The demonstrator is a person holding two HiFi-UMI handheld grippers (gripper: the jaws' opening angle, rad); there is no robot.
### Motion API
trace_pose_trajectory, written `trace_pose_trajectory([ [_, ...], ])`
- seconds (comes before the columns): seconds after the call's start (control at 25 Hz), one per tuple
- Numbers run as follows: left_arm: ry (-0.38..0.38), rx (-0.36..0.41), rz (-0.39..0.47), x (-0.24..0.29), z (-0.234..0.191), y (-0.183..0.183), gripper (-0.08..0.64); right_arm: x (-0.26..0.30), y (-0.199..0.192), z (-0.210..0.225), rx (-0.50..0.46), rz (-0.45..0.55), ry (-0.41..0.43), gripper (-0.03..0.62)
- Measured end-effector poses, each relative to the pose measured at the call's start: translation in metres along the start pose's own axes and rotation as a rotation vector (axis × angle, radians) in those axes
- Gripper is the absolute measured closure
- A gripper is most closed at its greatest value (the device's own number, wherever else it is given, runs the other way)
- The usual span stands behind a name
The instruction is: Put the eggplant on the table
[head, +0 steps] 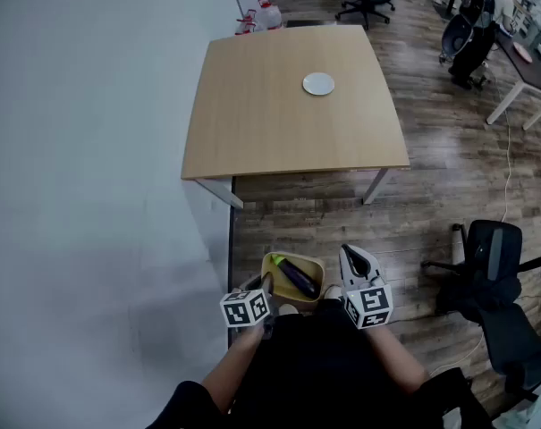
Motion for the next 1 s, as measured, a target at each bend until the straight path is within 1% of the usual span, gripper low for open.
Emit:
trace_pose_trajectory([
  [0.12, -0.013, -0.031, -0.002, -0.005, -0.001, -0.004, 0.537, -0.002, 0.001, -0.006, 0.004, 0.022, 0.003, 0.532],
  [0.28, 0.007, -0.029, -0.003, -0.006, -0.005, -0.006, 0.537, -0.001, 0.004, -0.006, 0.023, 0.047, 0.005, 0.532],
  [0.4, 0.028, -0.028, 0.003, -0.006, -0.005, -0.002, 0.537, 0.004, 0.001, 0.001, 0.023, 0.033, 0.014, 0.532],
  [0.56, 0.058, -0.057, 0.011, 0.0, 0.001, -0.001, 0.537, 0.01, -0.009, 0.015, 0.02, 0.012, 0.039, 0.532],
  [0.72, 0.087, -0.065, 0.016, 0.009, 0.004, 0.0, 0.537, 0.024, -0.014, 0.023, 0.038, -0.009, 0.084, 0.532],
  [0.84, 0.087, -0.072, 0.019, 0.017, 0.01, 0.01, 0.537, 0.038, -0.013, 0.033, 0.031, -0.029, 0.11, 0.532],
  [1.0, 0.08, -0.082, 0.005, 0.031, 0.005, 0.018, 0.537, 0.053, -0.015, 0.047, 0.03, -0.049, 0.102, 0.532],
])
Point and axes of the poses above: the fingertips, and each gripper's own axes: x forward along the fingers, z to its right, y out of its top, the point moved 4 cm from there along -x, backward along the fingers, and after that the axes turned 7 degrees about y, right-handed, at the moved point
